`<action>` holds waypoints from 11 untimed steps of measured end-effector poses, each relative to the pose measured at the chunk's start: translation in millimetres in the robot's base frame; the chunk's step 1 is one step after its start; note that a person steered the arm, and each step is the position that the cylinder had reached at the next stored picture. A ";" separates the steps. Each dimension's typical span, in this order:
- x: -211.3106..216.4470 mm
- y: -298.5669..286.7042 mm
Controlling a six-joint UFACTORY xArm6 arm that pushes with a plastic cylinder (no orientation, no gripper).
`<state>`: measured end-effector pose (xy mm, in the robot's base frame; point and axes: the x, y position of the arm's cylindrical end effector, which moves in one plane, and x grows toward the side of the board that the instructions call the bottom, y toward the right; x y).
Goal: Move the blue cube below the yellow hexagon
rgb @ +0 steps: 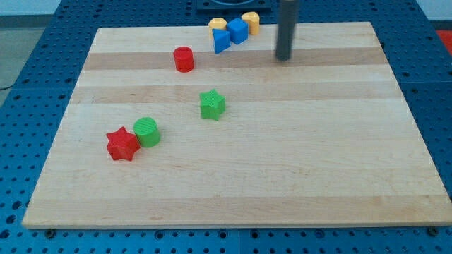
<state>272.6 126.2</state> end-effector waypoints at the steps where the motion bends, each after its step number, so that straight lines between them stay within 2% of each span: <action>1: -66.4 15.4; 2: -81.1 3.5; 3: -80.7 -56.6; 5: -80.0 -66.0; 9: -41.7 -119.0; 11: -8.4 -153.4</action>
